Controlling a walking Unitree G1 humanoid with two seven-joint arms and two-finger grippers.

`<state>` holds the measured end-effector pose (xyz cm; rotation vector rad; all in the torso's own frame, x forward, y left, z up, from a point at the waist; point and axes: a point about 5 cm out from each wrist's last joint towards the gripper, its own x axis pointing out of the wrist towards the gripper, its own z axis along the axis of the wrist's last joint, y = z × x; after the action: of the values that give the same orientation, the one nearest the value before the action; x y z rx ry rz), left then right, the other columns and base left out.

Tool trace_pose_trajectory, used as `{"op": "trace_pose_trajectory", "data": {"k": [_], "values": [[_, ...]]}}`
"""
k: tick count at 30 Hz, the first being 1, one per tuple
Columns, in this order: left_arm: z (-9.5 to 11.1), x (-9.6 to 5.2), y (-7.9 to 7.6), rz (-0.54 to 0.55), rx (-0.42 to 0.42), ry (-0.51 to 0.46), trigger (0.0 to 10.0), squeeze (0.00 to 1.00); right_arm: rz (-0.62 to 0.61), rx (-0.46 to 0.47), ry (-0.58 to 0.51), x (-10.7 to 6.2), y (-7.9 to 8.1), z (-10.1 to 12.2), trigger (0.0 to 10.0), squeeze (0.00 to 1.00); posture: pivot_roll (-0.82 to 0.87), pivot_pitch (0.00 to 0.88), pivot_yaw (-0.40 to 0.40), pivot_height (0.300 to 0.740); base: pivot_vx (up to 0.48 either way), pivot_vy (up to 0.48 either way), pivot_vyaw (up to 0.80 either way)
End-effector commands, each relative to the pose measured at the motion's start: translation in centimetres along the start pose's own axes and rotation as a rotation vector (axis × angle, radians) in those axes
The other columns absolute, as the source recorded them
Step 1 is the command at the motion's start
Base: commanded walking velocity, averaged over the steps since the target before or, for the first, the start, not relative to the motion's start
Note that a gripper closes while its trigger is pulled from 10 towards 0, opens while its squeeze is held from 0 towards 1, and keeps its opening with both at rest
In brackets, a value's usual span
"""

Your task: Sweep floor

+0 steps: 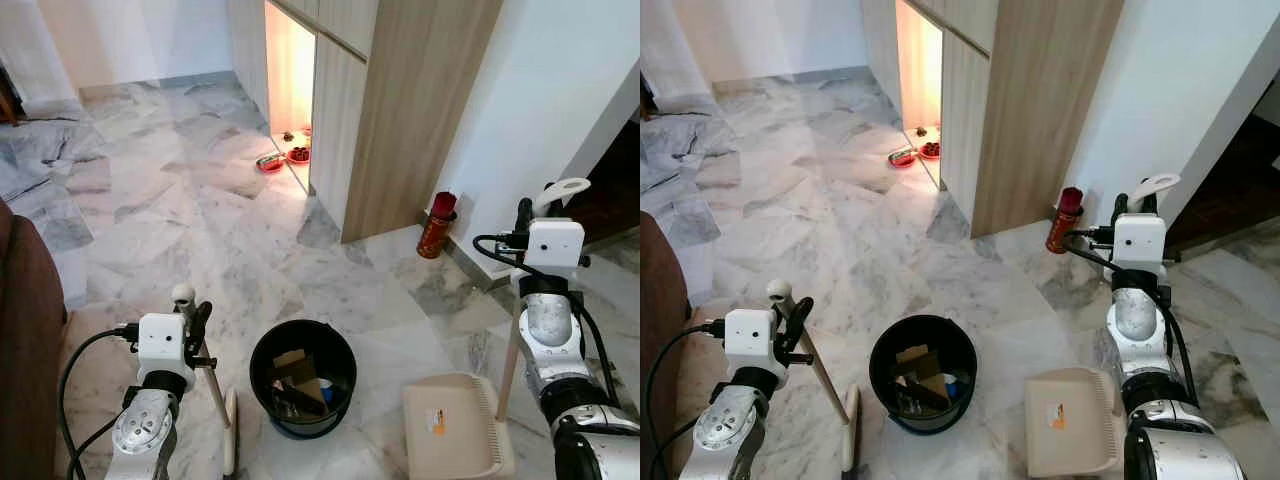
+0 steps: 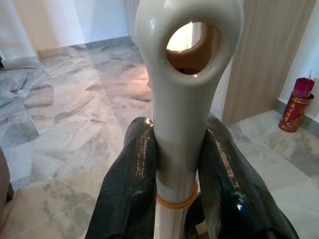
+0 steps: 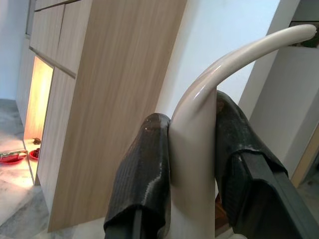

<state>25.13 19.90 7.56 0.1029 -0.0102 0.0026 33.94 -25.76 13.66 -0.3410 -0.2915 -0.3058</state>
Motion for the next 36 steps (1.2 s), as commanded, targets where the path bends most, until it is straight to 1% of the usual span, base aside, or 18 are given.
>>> {"op": "trace_pose_trajectory", "data": {"k": [1, 21, 22, 23, 25, 31, 36], "values": [[0.8, 0.2, 0.1, 0.006, -0.008, -0.037, 10.0, 0.00, -0.003, -0.006, -0.017, 0.4, -0.3, 0.4, 10.0, 0.00, 0.11, 0.000, -0.053, 0.740, 0.000, 0.000, 0.00], [0.8, 0.2, 0.1, 0.006, -0.008, -0.037, 10.0, 0.00, -0.003, -0.006, -0.017, 0.4, -0.3, 0.4, 10.0, 0.00, 0.11, 0.000, -0.053, 0.740, 0.000, 0.000, 0.00], [0.6, 0.1, 0.2, 0.009, -0.013, -0.033, 10.0, 0.00, -0.008, 0.009, -0.001, 0.3, -0.4, 0.1, 10.0, 0.00, 0.11, 0.000, -0.055, 0.740, 0.000, 0.000, 0.00], [0.5, 0.1, 0.0, 0.007, -0.020, -0.026, 10.0, 0.00, -0.057, 0.082, 0.095, -1.1, -0.8, -1.7, 10.0, 0.00, 0.10, 0.000, -0.065, 0.740, 0.000, 0.000, 0.00], [0.3, 0.0, -0.3, 0.002, -0.031, -0.019, 10.0, 0.00, -0.124, 0.194, 0.228, -3.2, -1.2, -4.1, 10.0, 0.00, 0.10, 0.000, -0.068, 0.740, 0.000, 0.000, 0.00], [0.3, -0.1, -0.2, 0.008, -0.030, -0.018, 10.0, 0.00, -0.112, 0.198, 0.224, -3.0, -1.0, -4.0, 10.0, 0.00, 0.10, 0.000, -0.070, 0.740, 0.000, 0.000, 0.00], [0.3, -0.1, -0.2, 0.010, -0.030, -0.017, 10.0, 0.00, -0.107, 0.215, 0.225, -2.9, -1.2, -3.9, 10.0, 0.00, 0.10, 0.000, -0.069, 0.740, 0.000, 0.000, 0.00]]}}
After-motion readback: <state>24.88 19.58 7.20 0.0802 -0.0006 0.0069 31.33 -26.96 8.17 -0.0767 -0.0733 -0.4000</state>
